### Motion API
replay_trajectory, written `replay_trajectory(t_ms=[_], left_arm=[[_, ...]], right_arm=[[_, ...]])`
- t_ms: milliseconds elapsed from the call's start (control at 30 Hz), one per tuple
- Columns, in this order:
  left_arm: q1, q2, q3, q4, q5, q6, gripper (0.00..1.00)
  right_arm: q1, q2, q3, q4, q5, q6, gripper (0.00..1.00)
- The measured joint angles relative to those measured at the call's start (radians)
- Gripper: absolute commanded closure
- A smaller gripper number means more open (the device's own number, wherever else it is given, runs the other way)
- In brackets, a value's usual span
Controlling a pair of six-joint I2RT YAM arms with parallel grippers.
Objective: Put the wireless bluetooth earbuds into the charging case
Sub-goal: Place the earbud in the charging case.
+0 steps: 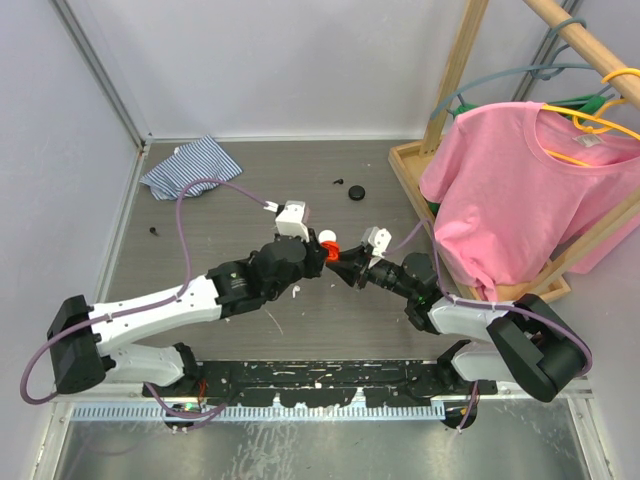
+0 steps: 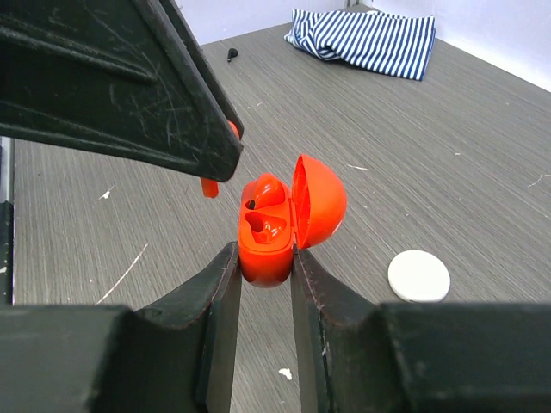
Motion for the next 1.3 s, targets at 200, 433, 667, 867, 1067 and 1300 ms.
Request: replay_trajectory(t_ms=[200, 433, 667, 867, 1067, 1300], left_arm=[[-0.004, 0.027, 0.002, 0.045, 0.008, 0.0, 0.81], [-0.007, 0.039, 0.002, 0.084, 0.008, 0.0, 0.81], [-0.008, 0.074, 0.008, 0.11, 0.005, 0.006, 0.81], [-0.008, 0.085, 0.009, 0.107, 0.003, 0.009, 0.81], [-0.008, 0.089, 0.011, 0.103, -0.005, 0.016, 0.8], [-0.012, 0.089, 0.022, 0.072, -0.016, 0.033, 0.79]], right_arm=[[0.0, 0.0, 0.0, 0.013, -0.003, 0.003, 0.99], [0.0, 0.0, 0.0, 0.015, -0.003, 0.003, 0.99], [0.0, -0.002, -0.002, 0.012, -0.004, 0.006, 0.99], [0.0, -0.002, -0.006, 0.015, -0.007, 0.007, 0.99], [0.0, -0.002, -0.006, 0.014, -0.007, 0.007, 0.99], [0.0, -0.013, -0.006, 0.015, -0.007, 0.007, 0.99]])
